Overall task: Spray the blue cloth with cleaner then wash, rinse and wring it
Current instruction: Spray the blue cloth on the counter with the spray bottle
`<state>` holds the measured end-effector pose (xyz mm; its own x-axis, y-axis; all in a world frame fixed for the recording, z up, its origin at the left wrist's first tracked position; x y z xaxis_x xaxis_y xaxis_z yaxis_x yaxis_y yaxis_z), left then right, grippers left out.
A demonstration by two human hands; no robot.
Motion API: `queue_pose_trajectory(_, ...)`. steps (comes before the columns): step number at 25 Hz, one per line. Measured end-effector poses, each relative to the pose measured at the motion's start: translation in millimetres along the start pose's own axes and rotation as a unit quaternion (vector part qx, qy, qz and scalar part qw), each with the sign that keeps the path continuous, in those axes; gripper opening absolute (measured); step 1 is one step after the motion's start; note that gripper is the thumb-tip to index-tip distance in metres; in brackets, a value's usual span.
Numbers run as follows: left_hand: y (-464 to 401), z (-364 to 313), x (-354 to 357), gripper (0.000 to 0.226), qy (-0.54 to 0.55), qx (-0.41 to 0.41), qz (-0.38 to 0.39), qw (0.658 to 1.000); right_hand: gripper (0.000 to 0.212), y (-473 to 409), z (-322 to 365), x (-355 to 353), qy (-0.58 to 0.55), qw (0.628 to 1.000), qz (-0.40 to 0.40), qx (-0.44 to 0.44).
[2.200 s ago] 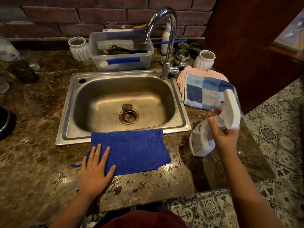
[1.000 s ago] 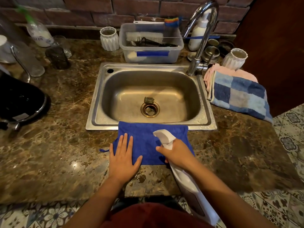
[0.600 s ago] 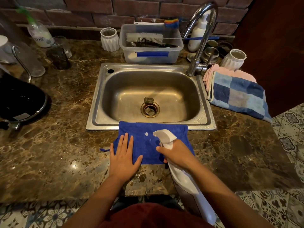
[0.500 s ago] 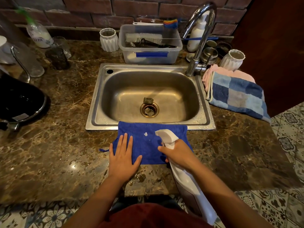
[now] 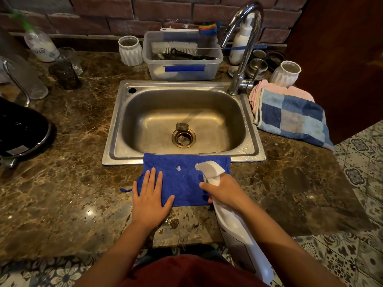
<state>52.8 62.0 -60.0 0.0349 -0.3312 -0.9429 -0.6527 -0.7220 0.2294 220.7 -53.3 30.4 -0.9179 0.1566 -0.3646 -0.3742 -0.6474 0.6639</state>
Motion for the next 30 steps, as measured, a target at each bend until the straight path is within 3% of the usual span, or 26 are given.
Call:
queue_pose_trajectory(6,-0.3,0.7,1.1,0.082,0.003,0.0,0.0,1.0,0.032,0.8,2.8,-3.7,0.058,0.998,-0.011,-0.008)
queue_pose_trajectory(14,-0.8,1.7,2.9,0.082,0.004,0.001,0.005,1.0,0.042,7.6,3.0,-18.1,0.005,1.0,-0.019,-0.008)
queue_pose_trajectory(18,-1.5,1.0,3.2,0.083,-0.005,-0.005,0.016,1.0,0.024,32.1,15.3,-80.1,-0.091,0.987,-0.116,-0.07)
queue_pose_trajectory(22,-1.4,1.6,4.0,0.085,-0.005,-0.015,0.027,0.999,0.013,55.9,12.8,-150.2,-0.158,0.945,-0.236,-0.16)
queue_pose_trajectory(25,-1.9,0.5,3.0,0.087,0.001,-0.025,0.033,0.999,0.026,56.4,-2.9,-191.7,-0.158,0.908,-0.327,-0.209)
queue_pose_trajectory(28,-2.9,-0.8,3.1,0.088,-0.003,-0.036,0.043,0.998,0.075,47.3,-27.9,-214.7,-0.155,0.884,-0.38,-0.226)
queue_pose_trajectory(30,-3.4,-0.9,3.5,0.089,-0.008,-0.043,0.049,0.998,0.078,37.8,-42.5,-219.1,-0.158,0.88,-0.383,-0.233)
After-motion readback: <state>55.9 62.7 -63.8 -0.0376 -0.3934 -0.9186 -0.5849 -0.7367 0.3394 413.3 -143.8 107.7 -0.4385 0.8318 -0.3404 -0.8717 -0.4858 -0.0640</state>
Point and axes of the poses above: each hand's wrist, its own y-axis away from the middle knuckle, its own x-axis out of the palm, z = x × y, the point moved 7 cm from there along -y, towards the middle knuckle, and after that the axes turned 8 degrees about z, right-handed, at the moved point
